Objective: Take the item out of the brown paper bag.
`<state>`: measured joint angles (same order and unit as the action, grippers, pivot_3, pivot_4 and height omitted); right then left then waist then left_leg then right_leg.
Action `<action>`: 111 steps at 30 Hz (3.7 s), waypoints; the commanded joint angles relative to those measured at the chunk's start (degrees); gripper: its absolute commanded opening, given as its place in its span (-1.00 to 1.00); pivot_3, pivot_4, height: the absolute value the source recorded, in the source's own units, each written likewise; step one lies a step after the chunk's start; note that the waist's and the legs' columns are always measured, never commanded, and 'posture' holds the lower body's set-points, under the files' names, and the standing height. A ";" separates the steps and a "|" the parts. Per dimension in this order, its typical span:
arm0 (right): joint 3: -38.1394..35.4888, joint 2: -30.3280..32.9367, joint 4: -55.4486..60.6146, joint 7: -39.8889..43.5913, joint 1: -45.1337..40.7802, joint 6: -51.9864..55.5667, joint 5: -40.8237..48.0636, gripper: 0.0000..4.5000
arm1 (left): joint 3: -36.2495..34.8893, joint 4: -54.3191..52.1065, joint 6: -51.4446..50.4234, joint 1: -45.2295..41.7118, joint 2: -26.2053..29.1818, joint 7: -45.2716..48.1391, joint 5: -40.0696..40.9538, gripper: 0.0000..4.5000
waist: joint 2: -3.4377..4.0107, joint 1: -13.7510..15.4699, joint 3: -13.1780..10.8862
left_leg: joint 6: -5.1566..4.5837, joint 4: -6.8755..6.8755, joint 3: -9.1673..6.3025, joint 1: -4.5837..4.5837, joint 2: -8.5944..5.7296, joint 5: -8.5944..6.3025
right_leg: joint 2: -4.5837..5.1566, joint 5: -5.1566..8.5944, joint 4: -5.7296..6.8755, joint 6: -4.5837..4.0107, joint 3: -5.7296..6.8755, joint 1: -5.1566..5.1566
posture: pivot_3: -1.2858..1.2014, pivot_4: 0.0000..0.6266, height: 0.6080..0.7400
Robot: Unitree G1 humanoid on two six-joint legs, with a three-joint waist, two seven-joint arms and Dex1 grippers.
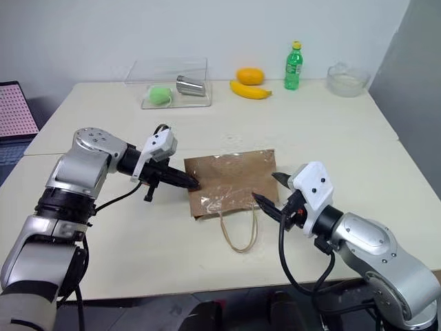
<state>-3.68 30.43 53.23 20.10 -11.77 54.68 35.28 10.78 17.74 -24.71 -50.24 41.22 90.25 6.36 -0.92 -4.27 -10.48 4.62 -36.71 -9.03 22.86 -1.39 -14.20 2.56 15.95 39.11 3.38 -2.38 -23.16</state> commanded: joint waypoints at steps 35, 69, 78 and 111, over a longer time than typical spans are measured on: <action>2.79 19.76 6.77 -6.34 15.81 -11.51 13.78 0.37 | 9.80 5.91 67.51 12.29 -15.76 -17.92 -7.28 0.92 | 0.02 1.93 0.05 | -0.04 -0.16 0.17 -0.05 -0.02 -0.03 | 0.00 -0.02 -0.08 0.01 -0.11 0.15 | 0.03 -0.52 1.00; 41.27 15.52 -11.75 9.57 -12.61 -13.51 -20.73 -0.21 | 4.52 -3.59 35.54 4.68 -18.33 -20.89 1.59 -1.00 | -0.02 1.34 0.03 | -0.04 -0.18 -0.03 -0.29 -0.04 -0.03 | -0.01 0.00 -0.17 0.03 0.04 0.48 | 0.03 -0.52 1.00; 41.93 12.73 -15.09 12.03 -8.93 -14.55 -28.74 -0.99 | 3.60 0.82 36.82 1.60 -18.72 -22.73 1.05 -1.00 | -0.02 1.35 0.03 | -0.04 -0.18 -0.06 -0.29 -0.05 -0.03 | -0.01 0.00 -0.16 0.03 0.06 0.48 | 0.03 -0.52 1.00; 17.08 10.14 1.14 17.44 6.62 -5.46 -24.84 0.37 | -4.28 8.36 28.58 -11.07 -20.49 -24.22 3.81 -1.00 | -0.04 1.23 0.01 | -0.03 -0.18 -0.12 -0.23 -0.08 -0.03 | 0.01 0.00 -0.14 0.04 0.10 0.46 | 0.03 -0.52 1.00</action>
<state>15.29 38.94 50.23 35.42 -6.24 47.57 8.27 7.43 28.47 3.88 -61.10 20.64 66.77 9.14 -0.96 -3.04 -10.47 4.59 -36.89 -9.15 22.63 -1.48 -14.24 2.57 15.95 38.96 3.42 -2.27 -22.70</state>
